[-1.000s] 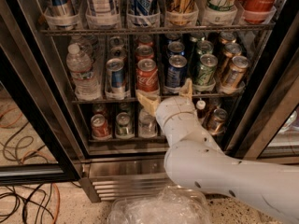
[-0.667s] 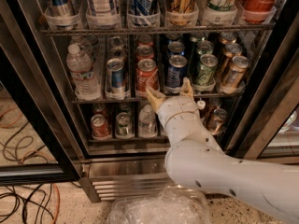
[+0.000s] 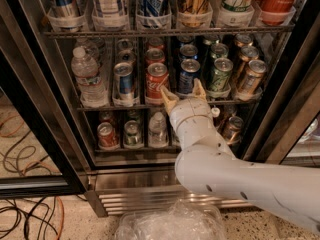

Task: Pick pepsi can from middle shelf of fridge

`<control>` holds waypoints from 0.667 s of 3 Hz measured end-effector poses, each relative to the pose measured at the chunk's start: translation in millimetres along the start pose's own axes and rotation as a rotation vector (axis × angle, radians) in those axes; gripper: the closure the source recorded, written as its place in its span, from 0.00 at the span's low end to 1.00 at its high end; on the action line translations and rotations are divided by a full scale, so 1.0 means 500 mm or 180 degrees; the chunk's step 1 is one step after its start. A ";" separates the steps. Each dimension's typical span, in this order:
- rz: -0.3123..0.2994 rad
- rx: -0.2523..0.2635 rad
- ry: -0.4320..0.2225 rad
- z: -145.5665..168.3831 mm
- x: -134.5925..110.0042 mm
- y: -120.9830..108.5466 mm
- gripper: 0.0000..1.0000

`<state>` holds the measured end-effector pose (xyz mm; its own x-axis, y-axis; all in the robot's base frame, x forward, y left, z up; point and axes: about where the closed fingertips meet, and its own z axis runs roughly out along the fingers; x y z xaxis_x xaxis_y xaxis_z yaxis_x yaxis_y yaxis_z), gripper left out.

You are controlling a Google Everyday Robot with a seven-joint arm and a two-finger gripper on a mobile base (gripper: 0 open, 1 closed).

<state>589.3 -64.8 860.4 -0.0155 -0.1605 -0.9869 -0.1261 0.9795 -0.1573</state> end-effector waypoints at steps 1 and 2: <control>-0.0040 0.0023 -0.0019 0.021 0.003 -0.002 0.36; -0.0071 0.0079 -0.0001 0.037 0.013 -0.009 0.36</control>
Offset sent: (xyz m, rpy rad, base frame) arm 0.0301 -0.0082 -0.0184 -0.0357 0.0050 -0.0464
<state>608.2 -68.1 854.0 -0.0126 -0.1824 -0.9831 -0.1019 0.9783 -0.1802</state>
